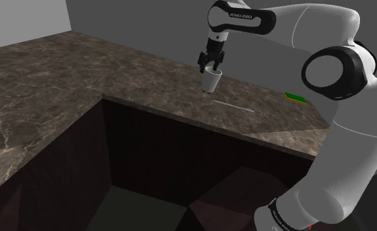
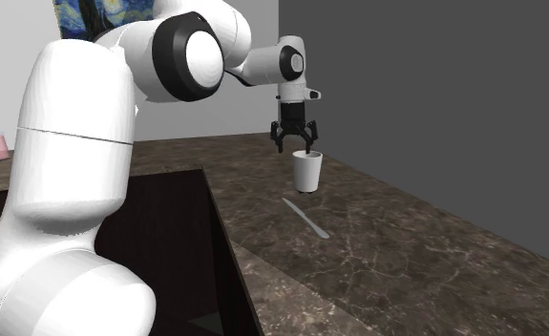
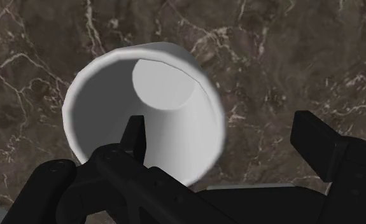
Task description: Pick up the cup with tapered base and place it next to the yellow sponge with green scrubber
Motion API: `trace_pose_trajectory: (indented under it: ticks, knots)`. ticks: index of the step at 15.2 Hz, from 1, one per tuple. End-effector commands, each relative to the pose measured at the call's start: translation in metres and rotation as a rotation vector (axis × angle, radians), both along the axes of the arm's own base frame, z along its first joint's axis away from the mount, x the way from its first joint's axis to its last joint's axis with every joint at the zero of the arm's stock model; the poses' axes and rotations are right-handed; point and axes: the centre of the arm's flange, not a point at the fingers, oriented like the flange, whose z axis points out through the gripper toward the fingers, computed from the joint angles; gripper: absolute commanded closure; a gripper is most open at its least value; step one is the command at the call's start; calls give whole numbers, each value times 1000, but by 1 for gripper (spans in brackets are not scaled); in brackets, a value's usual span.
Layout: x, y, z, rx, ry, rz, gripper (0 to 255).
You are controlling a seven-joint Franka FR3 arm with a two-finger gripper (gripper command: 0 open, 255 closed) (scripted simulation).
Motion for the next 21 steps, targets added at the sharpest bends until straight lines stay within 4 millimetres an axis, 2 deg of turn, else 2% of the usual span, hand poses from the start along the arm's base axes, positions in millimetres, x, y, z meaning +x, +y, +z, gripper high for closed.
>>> trace_pose_trajectory:
  ticks: [1, 6, 13, 14, 21]
  knots:
    - [2, -1, -10, -1, 0, 0, 0]
    - [2, -2, -34, -1, 0, 0, 0]
    - [2, -2, -34, -1, 0, 0, 0]
    - [2, -2, -34, -1, 0, 0, 255]
    - [2, -2, -34, -1, 0, 0, 255]
